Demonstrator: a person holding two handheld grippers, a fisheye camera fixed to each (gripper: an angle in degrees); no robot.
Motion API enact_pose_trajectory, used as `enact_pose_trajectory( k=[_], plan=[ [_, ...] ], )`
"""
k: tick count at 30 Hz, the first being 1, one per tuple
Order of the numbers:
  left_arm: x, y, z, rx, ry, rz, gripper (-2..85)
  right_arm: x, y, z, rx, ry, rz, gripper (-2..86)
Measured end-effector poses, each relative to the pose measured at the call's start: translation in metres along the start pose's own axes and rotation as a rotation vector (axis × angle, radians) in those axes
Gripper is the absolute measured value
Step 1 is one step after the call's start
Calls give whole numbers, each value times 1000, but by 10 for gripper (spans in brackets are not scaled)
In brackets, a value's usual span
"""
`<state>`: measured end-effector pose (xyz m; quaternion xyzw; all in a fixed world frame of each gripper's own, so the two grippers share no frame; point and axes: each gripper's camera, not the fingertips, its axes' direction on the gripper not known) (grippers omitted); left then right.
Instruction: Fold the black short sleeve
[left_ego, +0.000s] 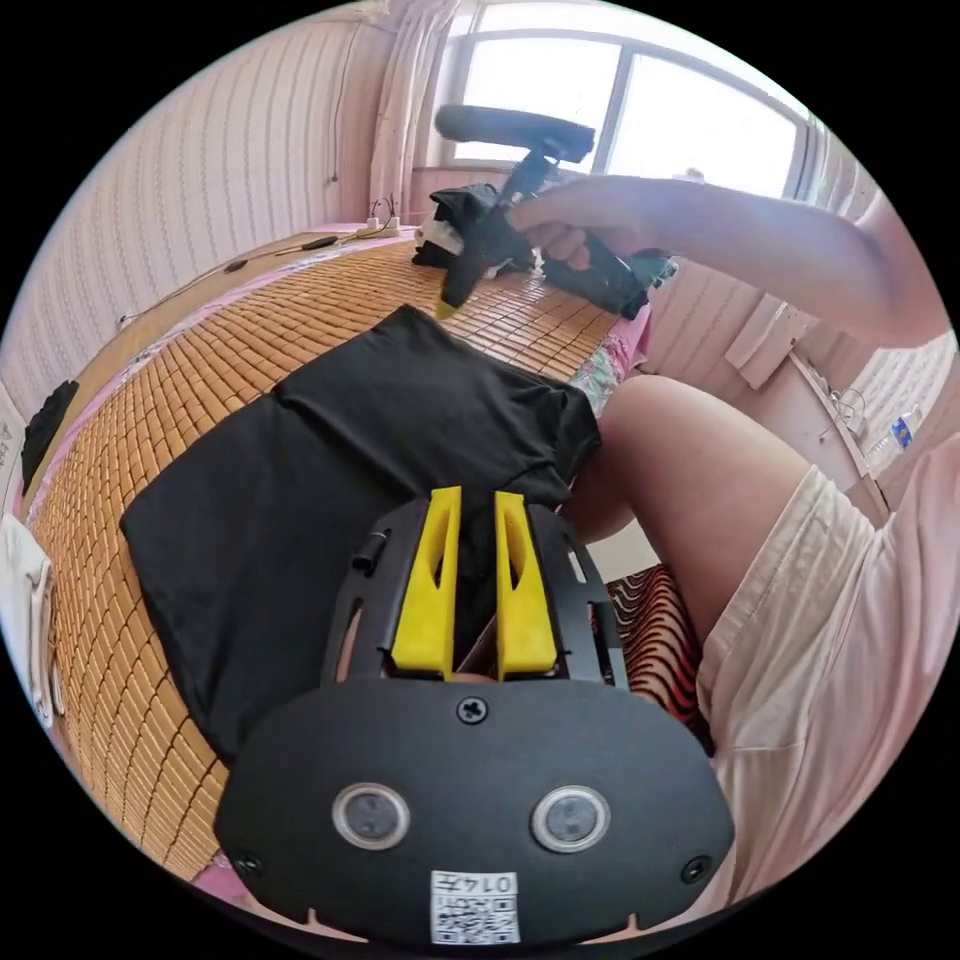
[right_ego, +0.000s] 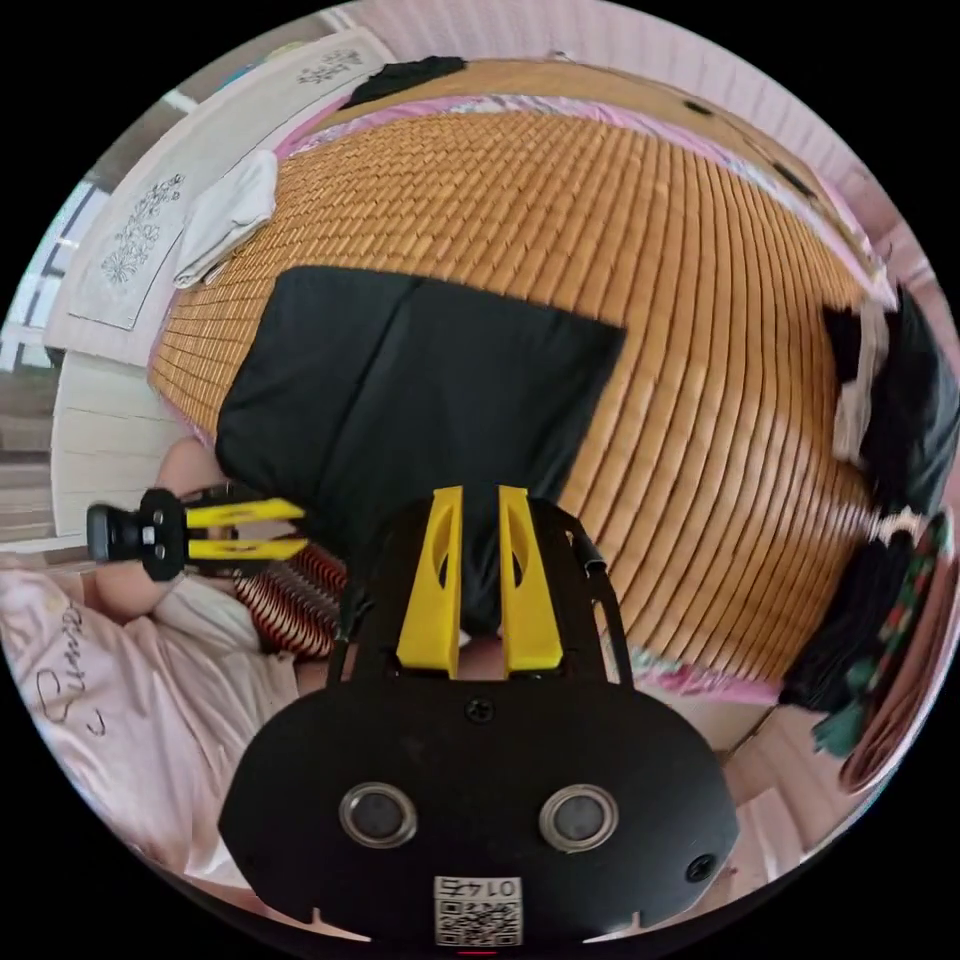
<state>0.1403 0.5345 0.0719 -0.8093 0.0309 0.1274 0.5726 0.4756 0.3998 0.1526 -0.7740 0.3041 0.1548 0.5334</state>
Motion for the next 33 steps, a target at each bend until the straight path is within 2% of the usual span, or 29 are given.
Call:
enact_pose_trajectory(
  k=[5, 7, 10, 13, 18, 20, 26, 27, 30, 33],
  plan=[
    [17, -12, 3, 64, 58, 87, 124, 55, 96, 1, -31, -143, 184, 90],
    [28, -24, 11, 64, 72, 116, 163, 68, 106, 2, -71, -151, 191, 83],
    [46, -39, 27, 67, 89, 184, 179, 89, 115, -2, -98, -178, 170, 65],
    [60, -53, 40, 79, 125, 231, 194, 111, 127, -24, -61, -254, 161, 13],
    [72, -69, 66, 17, 123, 237, 205, 140, 159, -77, 56, -407, 140, 3],
    [74, -73, 75, 0, 123, 226, 199, 157, 175, -100, 170, -529, 147, 3],
    [69, -81, 77, 5, 62, 141, 86, 194, 206, -114, 269, -785, 227, 11],
    [66, -81, 75, 1, 47, 130, 49, 196, 209, -117, 276, -793, 225, 12],
    [57, -81, 71, -22, 4, 91, 36, 215, 225, -136, 370, -787, 242, 29],
    [48, -77, 63, -4, 26, 67, 33, 245, 238, -149, 456, -672, 344, 75]
  ],
)
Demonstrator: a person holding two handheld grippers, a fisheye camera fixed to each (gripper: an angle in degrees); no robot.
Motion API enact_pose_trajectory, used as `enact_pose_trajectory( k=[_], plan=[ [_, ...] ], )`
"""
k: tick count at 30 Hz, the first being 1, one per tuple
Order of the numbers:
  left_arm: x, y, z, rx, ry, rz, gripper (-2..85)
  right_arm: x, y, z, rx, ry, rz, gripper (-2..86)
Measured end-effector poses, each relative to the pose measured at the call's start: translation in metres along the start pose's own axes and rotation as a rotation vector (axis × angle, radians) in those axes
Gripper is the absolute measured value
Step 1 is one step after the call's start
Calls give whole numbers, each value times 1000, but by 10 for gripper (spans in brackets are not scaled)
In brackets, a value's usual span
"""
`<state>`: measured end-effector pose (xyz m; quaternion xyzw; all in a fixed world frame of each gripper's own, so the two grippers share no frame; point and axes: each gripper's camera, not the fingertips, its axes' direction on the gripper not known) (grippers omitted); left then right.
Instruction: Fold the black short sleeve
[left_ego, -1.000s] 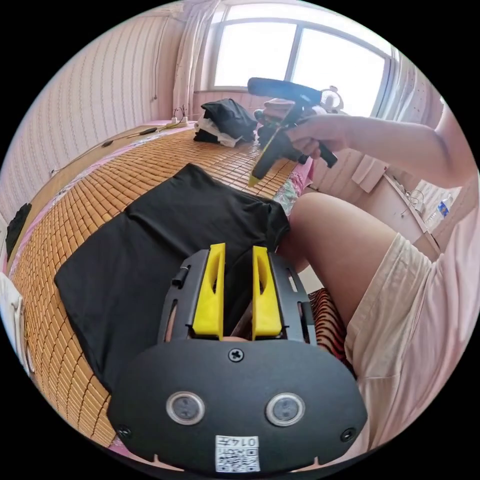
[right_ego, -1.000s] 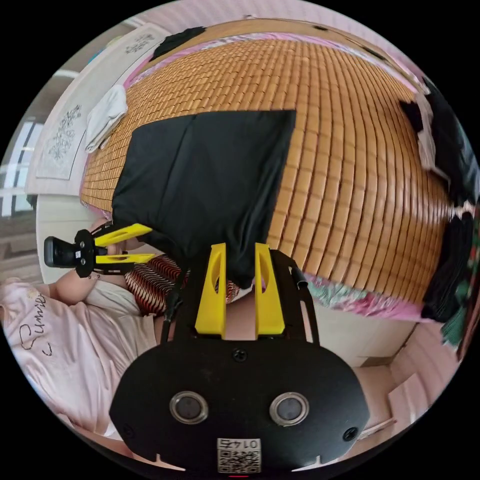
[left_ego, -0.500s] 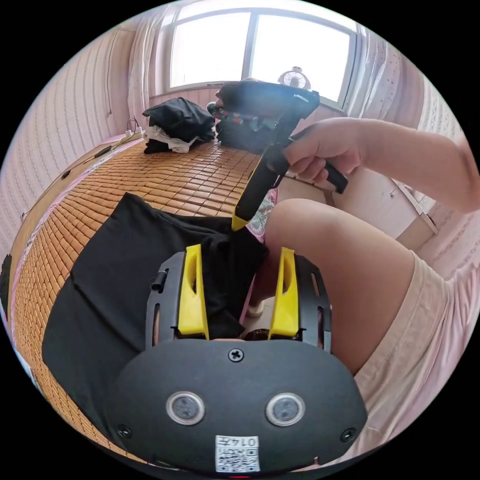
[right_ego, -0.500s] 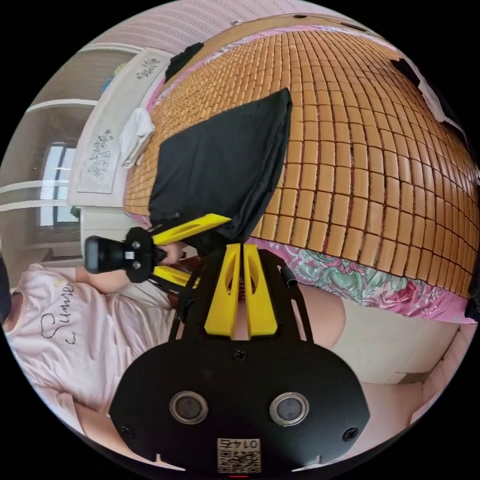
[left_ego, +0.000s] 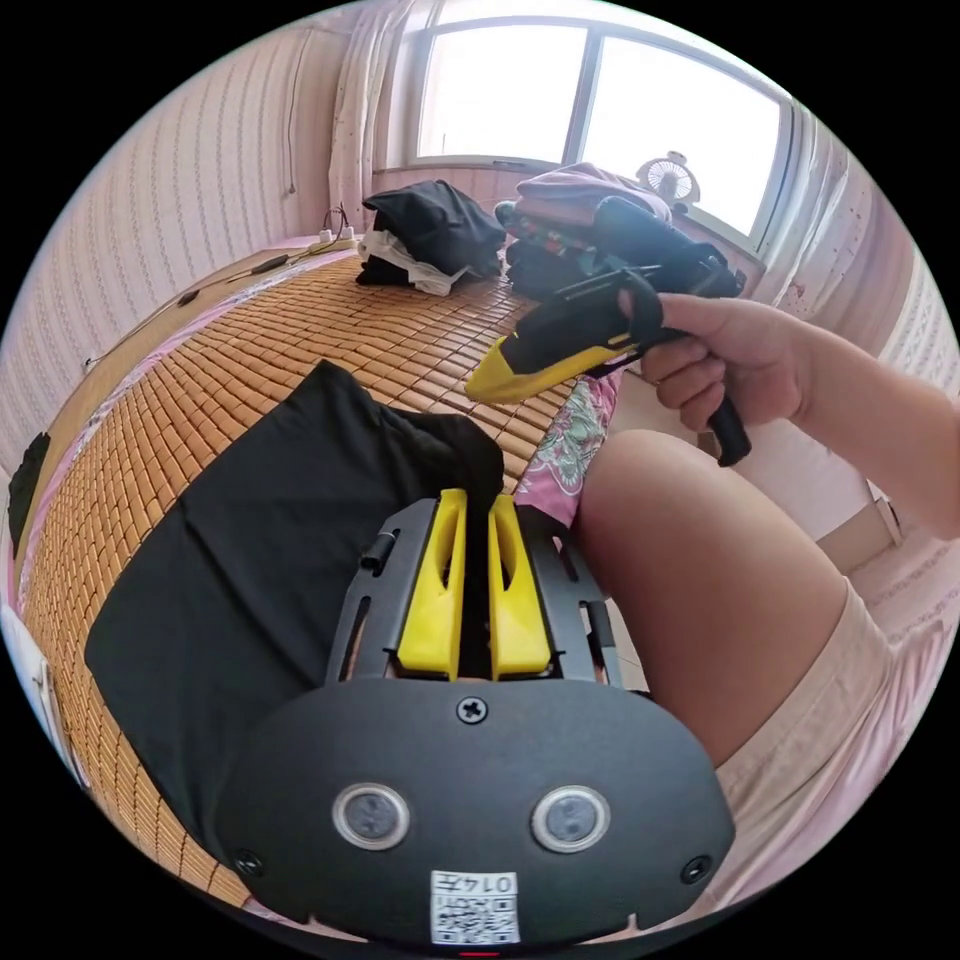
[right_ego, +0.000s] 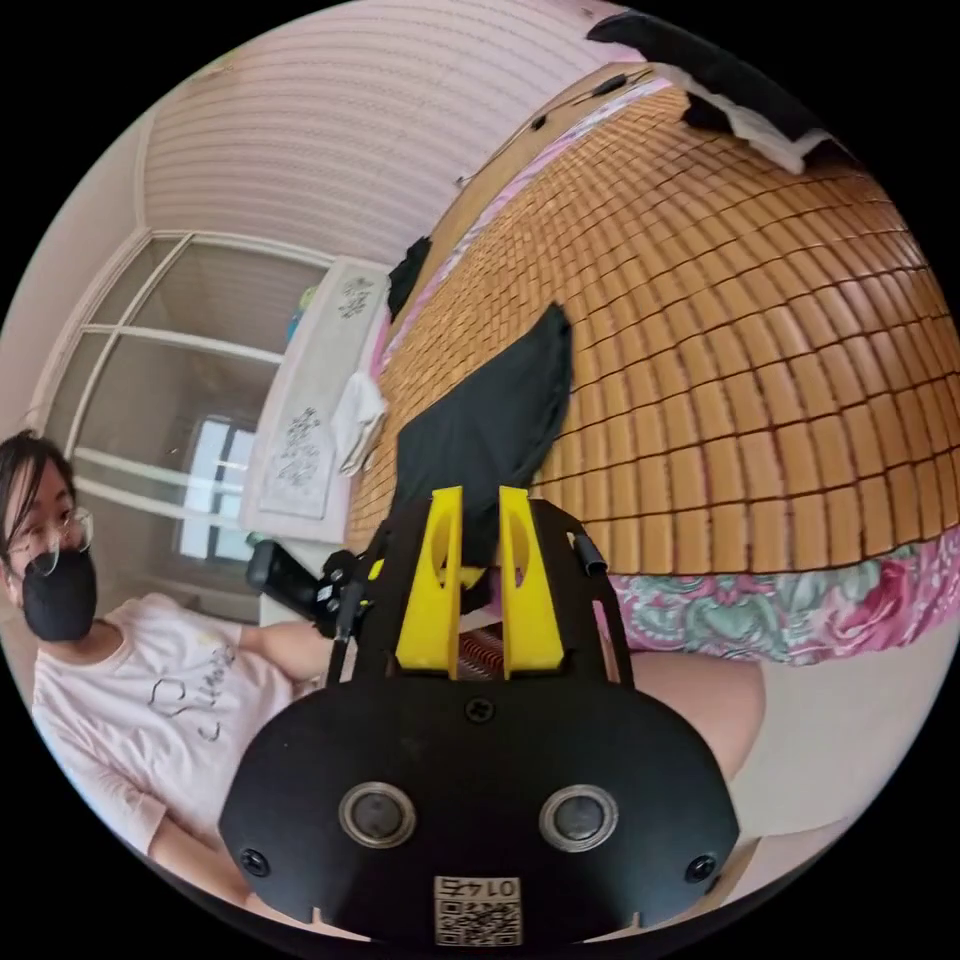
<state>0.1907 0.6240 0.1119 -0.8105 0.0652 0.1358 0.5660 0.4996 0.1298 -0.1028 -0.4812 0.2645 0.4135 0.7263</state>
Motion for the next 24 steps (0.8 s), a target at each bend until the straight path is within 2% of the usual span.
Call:
enact_pose_trajectory(
  k=[2, 6, 8, 12, 14, 16, 24],
  plan=[
    [-3, 3, -5, 11, 13, -6, 33, 15, -13, -2, 36, 43, 36, 121],
    [-5, 8, -18, 26, 29, 8, 34, 29, -44, 17, 43, 35, 81, 153],
    [-7, 11, -25, 36, 27, 17, 35, 28, -62, 30, 58, -36, 88, 137],
    [-17, 18, -42, 65, 43, 1, 34, 28, -73, 40, 53, 37, 119, 37],
    [-22, 20, -49, 80, 53, -13, 34, 36, -68, 24, 132, -85, 141, 25],
    [-28, 20, -54, 99, 60, -26, 34, 36, -62, 4, 178, -118, 127, 20],
    [-20, -11, -60, 274, 288, -46, 32, -11, -34, -110, 341, 11, -12, 13]
  ],
)
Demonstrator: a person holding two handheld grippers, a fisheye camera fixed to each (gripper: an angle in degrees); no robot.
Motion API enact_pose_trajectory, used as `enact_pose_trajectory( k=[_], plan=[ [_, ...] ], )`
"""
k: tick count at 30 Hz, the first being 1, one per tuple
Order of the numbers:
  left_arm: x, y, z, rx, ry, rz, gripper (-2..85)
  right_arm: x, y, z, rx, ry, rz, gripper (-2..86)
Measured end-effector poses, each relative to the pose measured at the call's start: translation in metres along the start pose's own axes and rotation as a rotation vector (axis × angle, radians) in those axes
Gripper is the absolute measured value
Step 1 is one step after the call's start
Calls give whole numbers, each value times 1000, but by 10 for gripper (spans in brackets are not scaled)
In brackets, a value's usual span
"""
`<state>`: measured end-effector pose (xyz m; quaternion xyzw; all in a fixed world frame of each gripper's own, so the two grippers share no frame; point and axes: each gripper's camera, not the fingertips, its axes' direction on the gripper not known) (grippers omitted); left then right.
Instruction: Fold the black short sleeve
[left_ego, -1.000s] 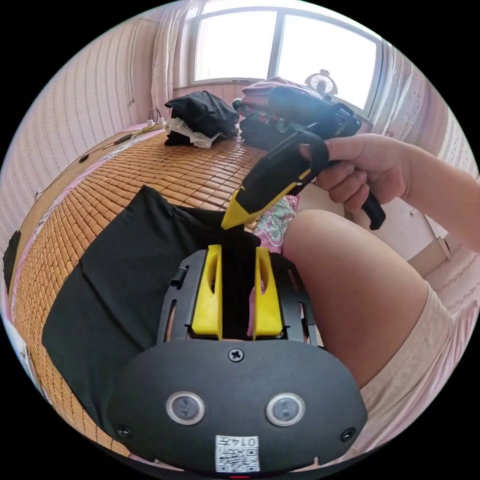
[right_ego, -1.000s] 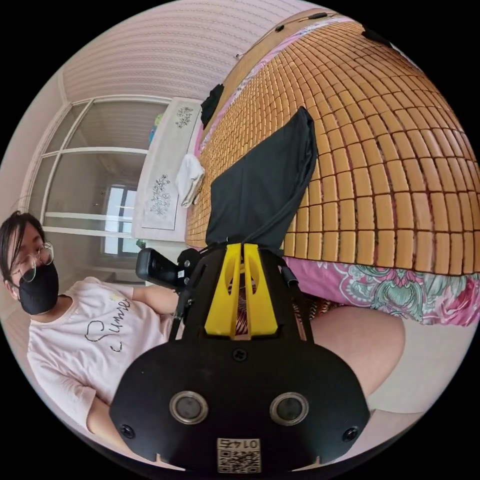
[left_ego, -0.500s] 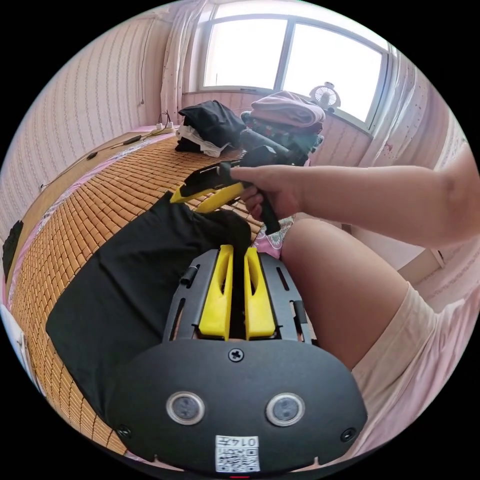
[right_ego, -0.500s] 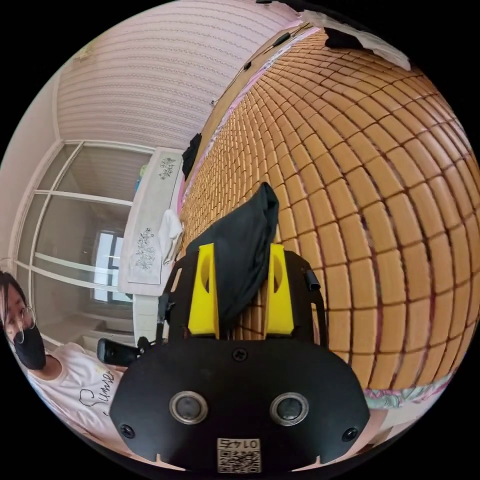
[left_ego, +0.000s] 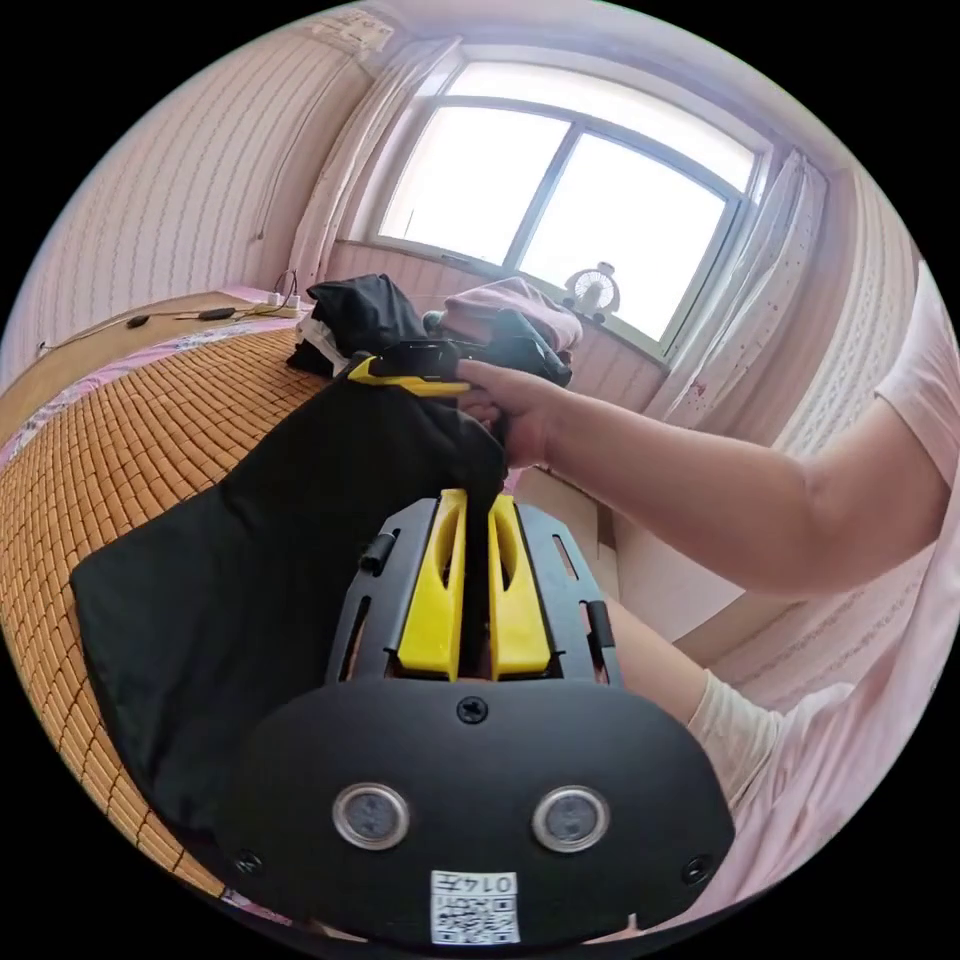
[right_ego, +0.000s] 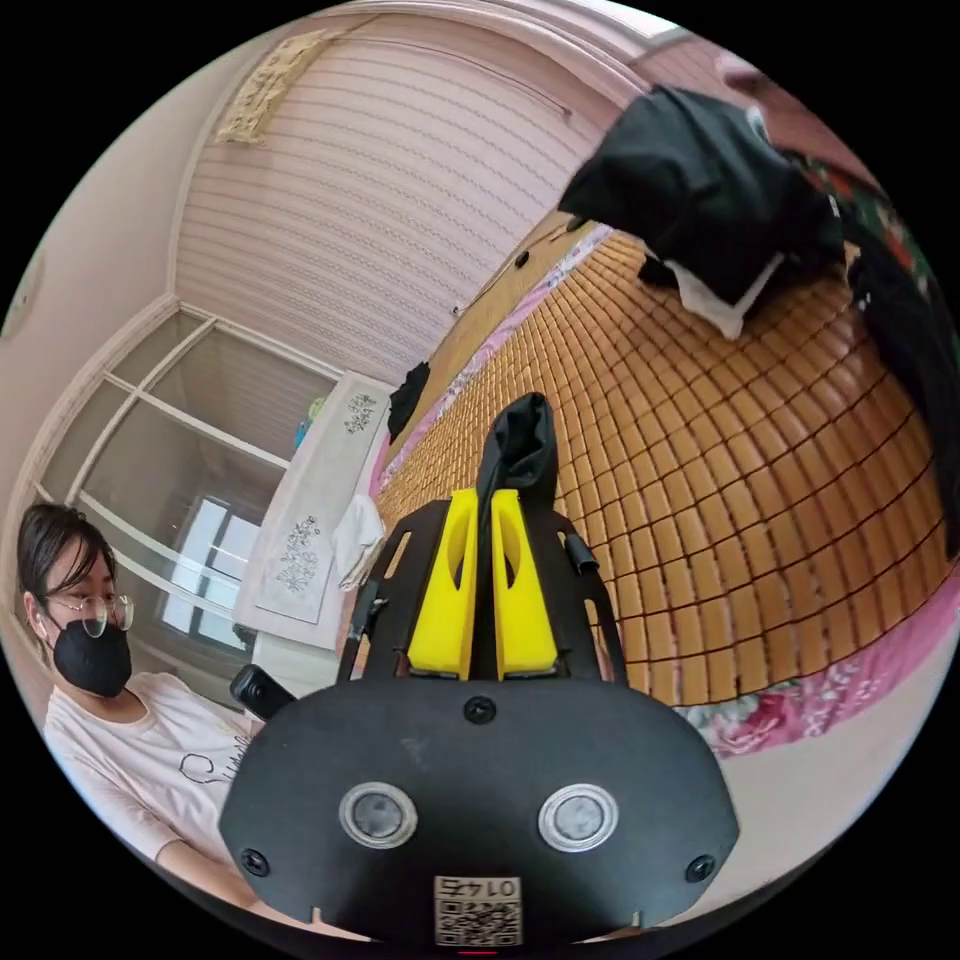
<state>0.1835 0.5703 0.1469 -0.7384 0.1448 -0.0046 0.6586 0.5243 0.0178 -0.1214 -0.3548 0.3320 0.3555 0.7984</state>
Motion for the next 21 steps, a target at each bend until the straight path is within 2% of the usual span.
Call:
enact_pose_trajectory(
  k=[3, 5, 8, 13, 18, 21],
  plan=[
    [-3, -6, -10, 73, 42, -62, 32, -41, -7, 18, -75, 81, -103, 13],
    [-10, -2, -23, 101, 32, -79, 33, -71, -8, 70, -192, 117, -179, 15],
    [-30, 14, -52, 107, -28, -132, 36, -97, 2, 163, -342, 194, -229, 18],
    [-85, 66, -97, 18, -201, -339, 43, -105, 34, 290, -451, 269, -213, 30],
    [-120, 104, -128, -64, -251, -493, 45, -119, 63, 296, -440, 260, -291, 36],
    [-127, 117, -144, -64, -246, -543, 45, -132, 99, 286, -525, 260, -390, 39]
  ],
)
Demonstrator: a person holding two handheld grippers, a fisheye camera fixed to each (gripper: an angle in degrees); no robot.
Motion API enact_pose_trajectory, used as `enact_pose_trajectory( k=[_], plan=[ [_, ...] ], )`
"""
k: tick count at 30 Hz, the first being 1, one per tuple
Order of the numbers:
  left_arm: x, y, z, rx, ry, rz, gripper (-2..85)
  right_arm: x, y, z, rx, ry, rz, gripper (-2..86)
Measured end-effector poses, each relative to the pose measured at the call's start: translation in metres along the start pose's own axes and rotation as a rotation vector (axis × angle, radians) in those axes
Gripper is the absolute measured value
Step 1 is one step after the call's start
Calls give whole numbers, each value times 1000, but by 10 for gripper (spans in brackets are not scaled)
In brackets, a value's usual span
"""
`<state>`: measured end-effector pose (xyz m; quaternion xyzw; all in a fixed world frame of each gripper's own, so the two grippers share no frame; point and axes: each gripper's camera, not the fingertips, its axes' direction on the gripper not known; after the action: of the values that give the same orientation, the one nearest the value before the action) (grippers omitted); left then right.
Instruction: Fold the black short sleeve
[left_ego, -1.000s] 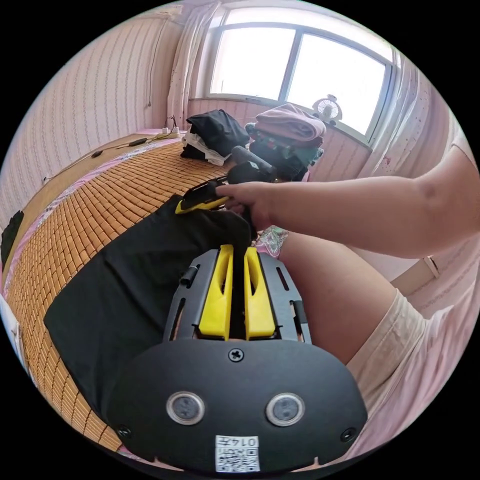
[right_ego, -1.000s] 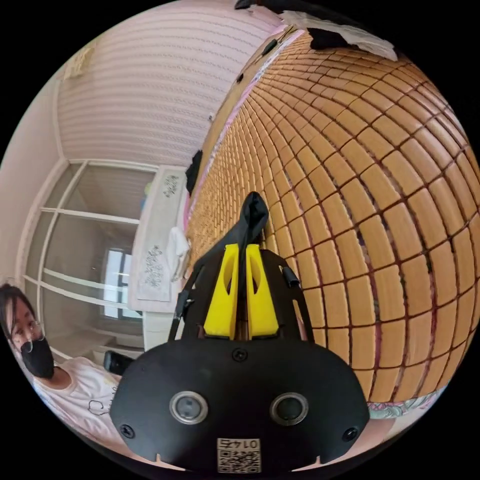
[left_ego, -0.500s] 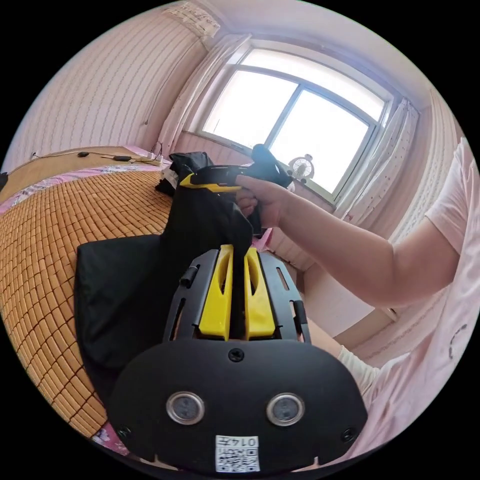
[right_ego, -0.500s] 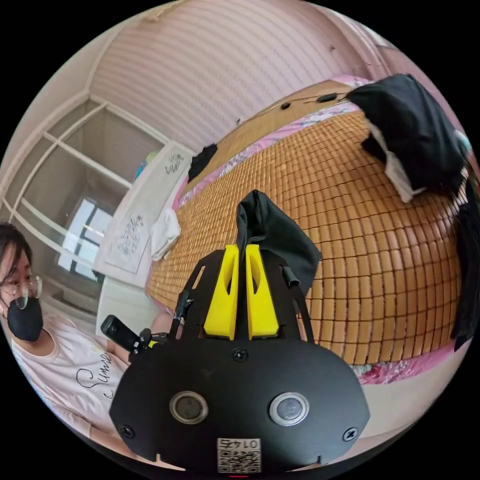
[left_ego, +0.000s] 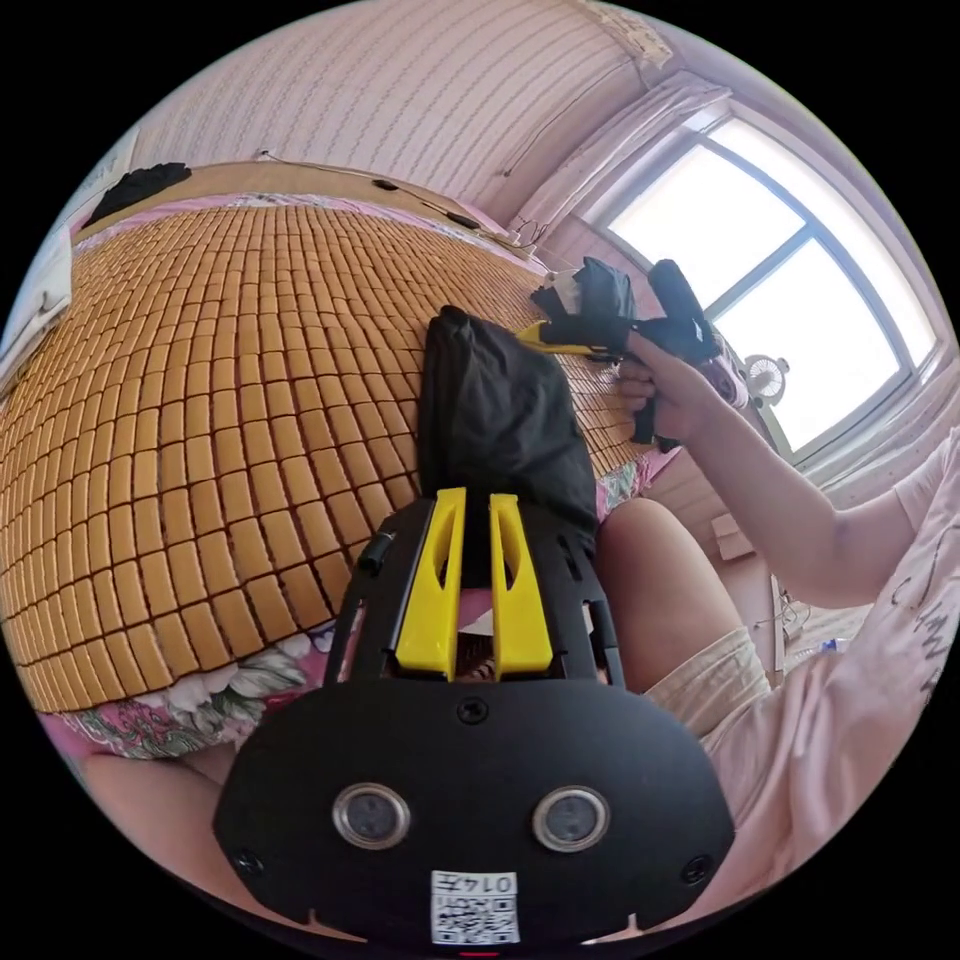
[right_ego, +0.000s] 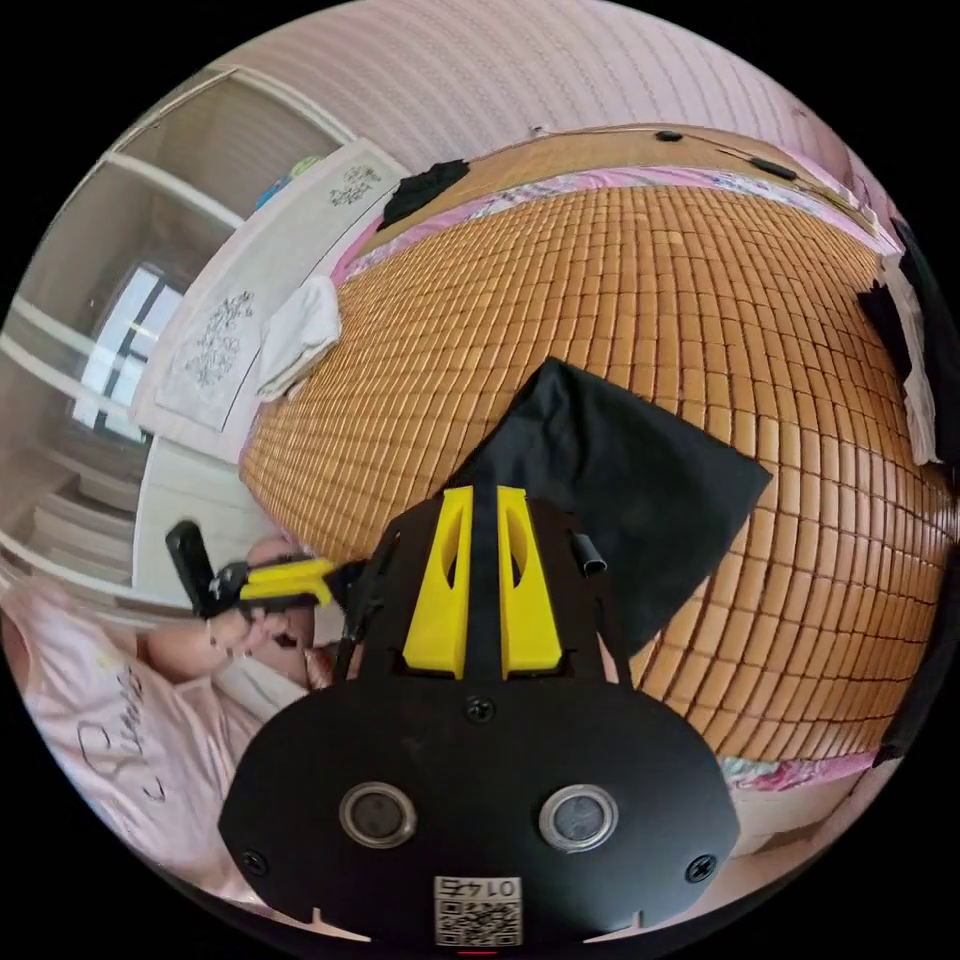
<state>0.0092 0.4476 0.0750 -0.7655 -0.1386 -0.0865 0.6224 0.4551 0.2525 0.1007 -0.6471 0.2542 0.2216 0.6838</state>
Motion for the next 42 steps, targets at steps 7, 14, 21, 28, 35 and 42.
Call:
enact_pose_trajectory(
  k=[7, 14, 21, 28, 35, 42],
  plan=[
    [5, 5, -16, -16, -75, 11, 45, -84, 84, 77, -331, 15, -234, 57],
    [16, 6, -21, -20, -125, 59, 46, -111, 94, 149, -482, 100, -291, 66],
    [29, -12, 19, -79, -144, 149, 52, -108, 91, 142, -484, 351, -246, 70],
    [16, -14, 31, -146, -221, 135, 42, -112, 91, 216, -707, 334, -349, 82],
    [3, -18, 27, -143, -151, 77, 38, -113, 50, 182, -742, 114, -354, 60],
    [-1, -20, 25, -146, -137, 80, 15, -91, -69, 135, -321, 164, -312, 2]
  ],
)
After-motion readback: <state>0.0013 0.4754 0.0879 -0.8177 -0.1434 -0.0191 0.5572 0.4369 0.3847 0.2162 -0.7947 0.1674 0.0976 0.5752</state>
